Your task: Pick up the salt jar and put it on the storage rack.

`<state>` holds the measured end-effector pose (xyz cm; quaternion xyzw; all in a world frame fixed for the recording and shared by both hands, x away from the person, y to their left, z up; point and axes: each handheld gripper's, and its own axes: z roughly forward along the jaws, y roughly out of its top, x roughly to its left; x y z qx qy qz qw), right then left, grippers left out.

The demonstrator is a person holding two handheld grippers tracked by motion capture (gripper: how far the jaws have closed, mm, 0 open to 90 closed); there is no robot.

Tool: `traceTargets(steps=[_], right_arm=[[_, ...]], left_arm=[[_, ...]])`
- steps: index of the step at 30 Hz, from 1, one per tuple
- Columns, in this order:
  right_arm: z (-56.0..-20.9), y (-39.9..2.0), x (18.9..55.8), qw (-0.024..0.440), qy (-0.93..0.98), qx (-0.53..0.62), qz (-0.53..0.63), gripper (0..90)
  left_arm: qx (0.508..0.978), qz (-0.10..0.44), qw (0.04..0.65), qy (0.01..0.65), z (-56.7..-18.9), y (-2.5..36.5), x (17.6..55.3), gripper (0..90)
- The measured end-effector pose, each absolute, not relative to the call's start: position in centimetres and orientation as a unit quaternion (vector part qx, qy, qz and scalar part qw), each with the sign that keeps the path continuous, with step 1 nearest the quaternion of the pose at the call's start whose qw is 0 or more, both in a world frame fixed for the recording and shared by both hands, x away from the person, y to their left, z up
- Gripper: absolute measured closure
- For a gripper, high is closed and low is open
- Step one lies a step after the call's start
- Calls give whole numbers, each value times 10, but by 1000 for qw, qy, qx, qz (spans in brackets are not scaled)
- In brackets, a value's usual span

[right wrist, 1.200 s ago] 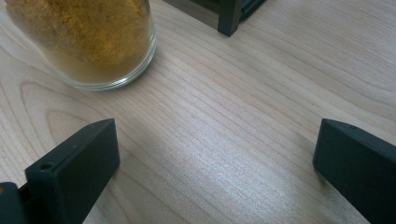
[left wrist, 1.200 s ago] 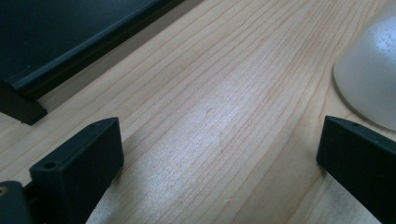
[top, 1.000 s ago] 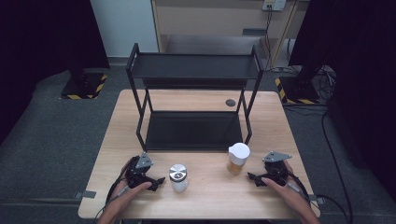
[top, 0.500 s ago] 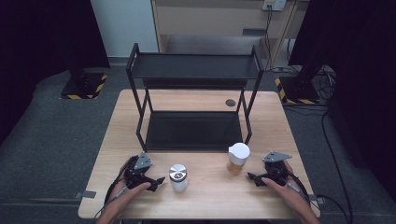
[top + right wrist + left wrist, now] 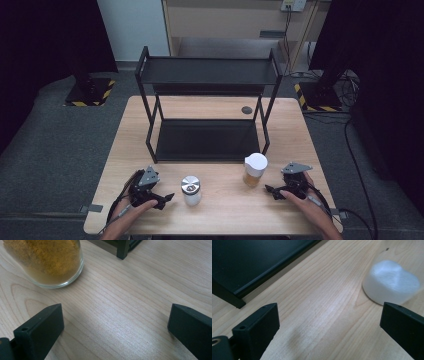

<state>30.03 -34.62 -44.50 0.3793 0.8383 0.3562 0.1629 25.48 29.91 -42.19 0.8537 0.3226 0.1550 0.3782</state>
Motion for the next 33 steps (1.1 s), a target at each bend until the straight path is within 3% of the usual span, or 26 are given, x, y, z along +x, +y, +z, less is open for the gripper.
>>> traceTargets(steps=[33], right_arm=[[-445, -346, 300, 163, 838, 379, 356, 13]], left_arm=[[871, 141, 392, 259, -410, 268, 242, 10]])
